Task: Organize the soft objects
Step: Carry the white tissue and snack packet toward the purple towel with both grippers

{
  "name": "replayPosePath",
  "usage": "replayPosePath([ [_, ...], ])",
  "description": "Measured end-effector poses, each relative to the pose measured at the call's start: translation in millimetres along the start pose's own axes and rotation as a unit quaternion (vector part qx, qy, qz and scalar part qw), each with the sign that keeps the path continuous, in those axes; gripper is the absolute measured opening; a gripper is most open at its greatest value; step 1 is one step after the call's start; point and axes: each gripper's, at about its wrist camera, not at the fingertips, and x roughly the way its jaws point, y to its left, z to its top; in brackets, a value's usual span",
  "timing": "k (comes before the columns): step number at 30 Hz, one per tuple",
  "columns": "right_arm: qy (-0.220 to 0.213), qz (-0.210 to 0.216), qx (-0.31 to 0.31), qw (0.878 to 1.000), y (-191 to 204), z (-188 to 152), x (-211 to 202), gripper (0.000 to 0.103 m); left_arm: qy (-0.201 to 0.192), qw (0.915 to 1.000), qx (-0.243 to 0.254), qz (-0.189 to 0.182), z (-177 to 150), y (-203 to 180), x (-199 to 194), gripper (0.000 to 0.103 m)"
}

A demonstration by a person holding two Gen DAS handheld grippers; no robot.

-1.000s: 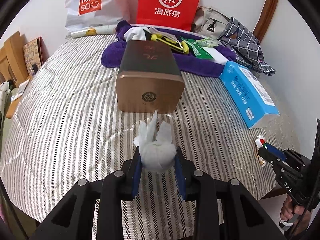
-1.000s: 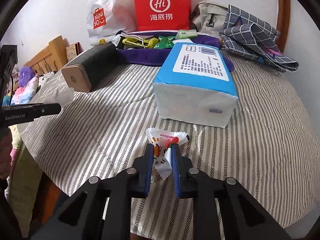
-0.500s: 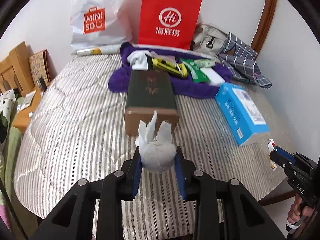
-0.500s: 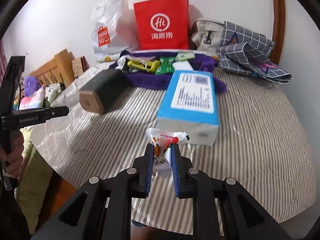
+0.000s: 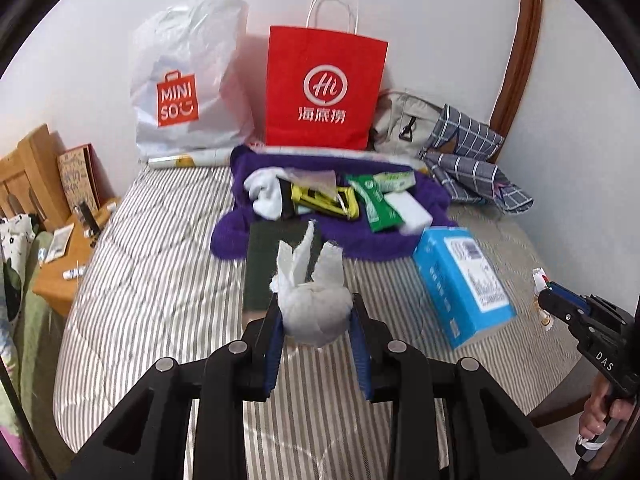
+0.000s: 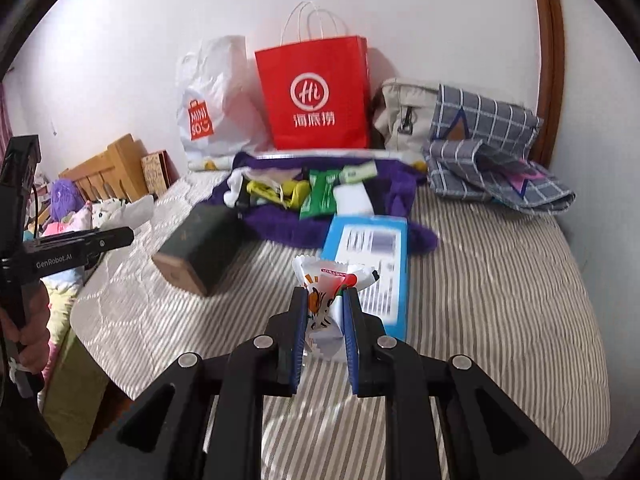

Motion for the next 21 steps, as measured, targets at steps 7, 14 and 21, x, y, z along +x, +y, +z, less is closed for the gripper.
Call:
replayPosePath([
  [7,-0.019,-0.003,-0.006,1.000,-2,32,1,0.018,-0.015,0.9999,0.006,0.004,25,-3,-2,0.029],
  [14,-0.026,0.001,-0.008,1.000,-4,58,6,0.018,-0.026,0.9996,0.002,0.014,49,1,2,0.029],
  [21,-0.031,0.005,-0.015,0.999,-6,83,15,0.018,-0.032,0.9992,-0.009,0.020,68,7,9,0.029],
])
